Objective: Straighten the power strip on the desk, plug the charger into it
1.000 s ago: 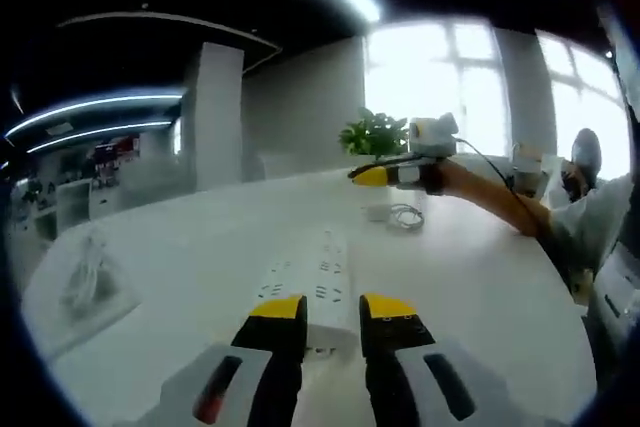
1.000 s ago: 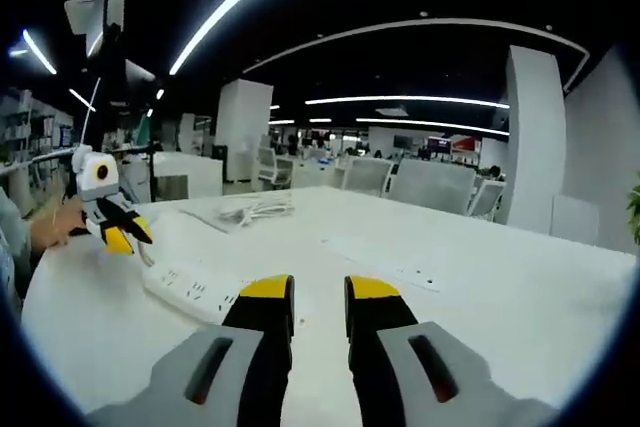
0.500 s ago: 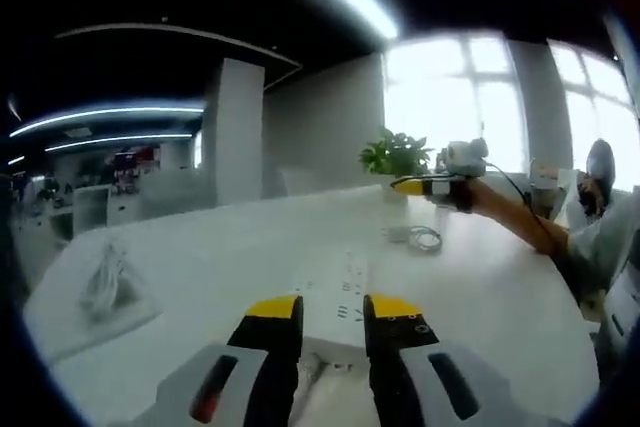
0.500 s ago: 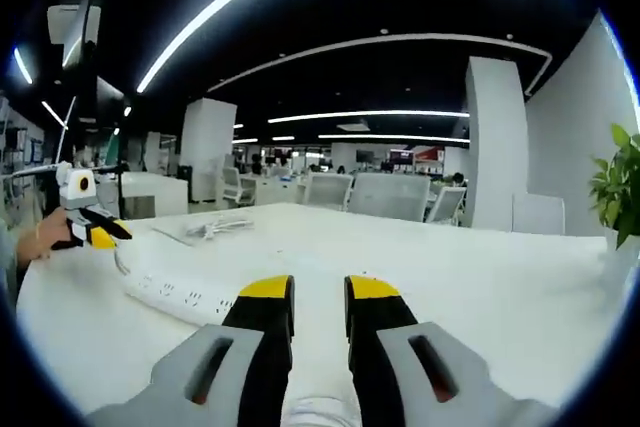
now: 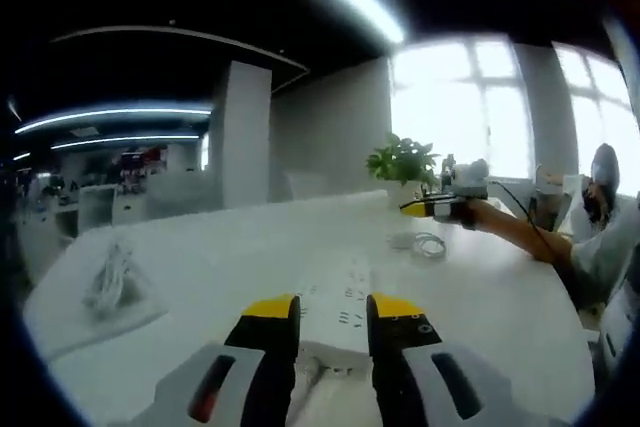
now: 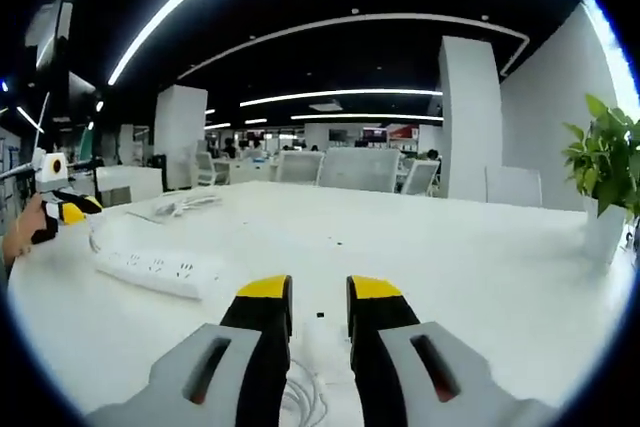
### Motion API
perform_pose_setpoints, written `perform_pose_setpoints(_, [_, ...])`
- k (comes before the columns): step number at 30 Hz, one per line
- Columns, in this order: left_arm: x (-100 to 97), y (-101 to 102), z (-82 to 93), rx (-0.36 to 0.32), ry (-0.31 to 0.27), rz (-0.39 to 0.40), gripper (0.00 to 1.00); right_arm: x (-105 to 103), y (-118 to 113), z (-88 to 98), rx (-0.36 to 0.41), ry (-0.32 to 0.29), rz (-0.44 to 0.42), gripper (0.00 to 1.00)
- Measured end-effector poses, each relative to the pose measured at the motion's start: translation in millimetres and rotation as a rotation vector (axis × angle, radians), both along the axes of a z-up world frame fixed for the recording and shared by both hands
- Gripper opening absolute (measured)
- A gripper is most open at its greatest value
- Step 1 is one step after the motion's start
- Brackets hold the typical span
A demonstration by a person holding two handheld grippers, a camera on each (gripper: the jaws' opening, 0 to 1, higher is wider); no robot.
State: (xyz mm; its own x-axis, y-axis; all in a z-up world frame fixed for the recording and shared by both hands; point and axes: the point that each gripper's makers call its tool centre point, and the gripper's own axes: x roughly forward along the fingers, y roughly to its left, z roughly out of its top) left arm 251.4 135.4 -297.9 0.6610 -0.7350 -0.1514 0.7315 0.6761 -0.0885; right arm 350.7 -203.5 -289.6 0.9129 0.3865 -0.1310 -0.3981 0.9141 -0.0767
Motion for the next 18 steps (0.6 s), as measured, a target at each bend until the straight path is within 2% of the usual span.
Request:
perform_pose_setpoints(4, [1.0, -3.4, -4.9, 0.022, 0.002, 0.003, 0.27, 0.7, -2.9, -6.3, 0.017, 0.028, -0.007, 0.22])
perform_pose_setpoints(7, [0.4, -6.5, -9.8, 0.031, 0.013, -0.005, 0.27, -0.7, -0.8, -17.2, 0.002, 0.062, -0.004, 0.24])
perform_pose_setpoints(12, [1.2, -6.4, -13.8, 0.043, 0.023, -0.003, 0.27, 0.8, 0.4, -23.1, -0.018, 0.092, -0.001, 0.25])
perform_pose_setpoints(18, [2.5, -4.2, -18.5, 0.05, 0.044, 0.004, 0.27, -2.1, 19.9, -12.5, 0.0, 0.039, 0.054, 0.24])
